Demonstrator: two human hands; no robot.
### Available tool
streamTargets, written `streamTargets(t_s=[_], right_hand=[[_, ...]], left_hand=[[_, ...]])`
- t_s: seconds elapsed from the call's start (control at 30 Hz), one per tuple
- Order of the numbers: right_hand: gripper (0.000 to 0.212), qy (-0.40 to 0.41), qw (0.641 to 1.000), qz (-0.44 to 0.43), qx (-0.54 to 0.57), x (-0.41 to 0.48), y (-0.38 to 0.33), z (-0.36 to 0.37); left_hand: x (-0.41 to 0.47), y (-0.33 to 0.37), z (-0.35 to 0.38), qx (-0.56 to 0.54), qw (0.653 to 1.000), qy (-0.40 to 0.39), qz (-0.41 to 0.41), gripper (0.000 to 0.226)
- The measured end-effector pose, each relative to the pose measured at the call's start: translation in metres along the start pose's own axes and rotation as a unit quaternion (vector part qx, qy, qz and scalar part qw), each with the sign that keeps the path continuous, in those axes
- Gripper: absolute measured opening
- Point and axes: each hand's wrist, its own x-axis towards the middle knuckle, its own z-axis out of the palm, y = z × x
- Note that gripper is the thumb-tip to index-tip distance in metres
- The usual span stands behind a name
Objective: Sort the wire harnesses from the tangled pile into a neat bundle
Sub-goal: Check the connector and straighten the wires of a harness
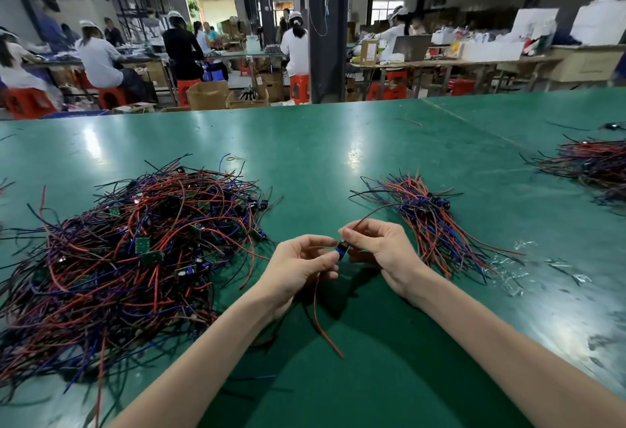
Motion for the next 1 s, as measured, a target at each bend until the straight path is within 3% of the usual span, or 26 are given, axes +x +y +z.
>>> streamTargets(t_s=[0.27,0.5,0.8,1.0], right_hand=[[0.016,0.029,0.999,0.006,-0.011,0.006,0.001,-0.004],[0.014,0.098,0.994,-0.038,-0.007,0.016,-0.010,-0.025],[0.019,0.072,0.994,-0.049,-0.067,0.019,-0.010,-0.032],[0.019,0.122,0.986,-0.068,-0.086,0.023,-0.009,-0.037]], left_hand=[[-0.003,0.000,-0.001,0.036,0.998,-0.035,-0.024,0.008],[-0.011,0.001,-0.005,0.086,0.995,-0.047,-0.014,0.030],[-0.014,0.003,-0.005,0.112,0.990,-0.081,-0.021,0.034],[-0.013,0.005,-0.007,0.098,0.990,-0.094,-0.028,0.034]])
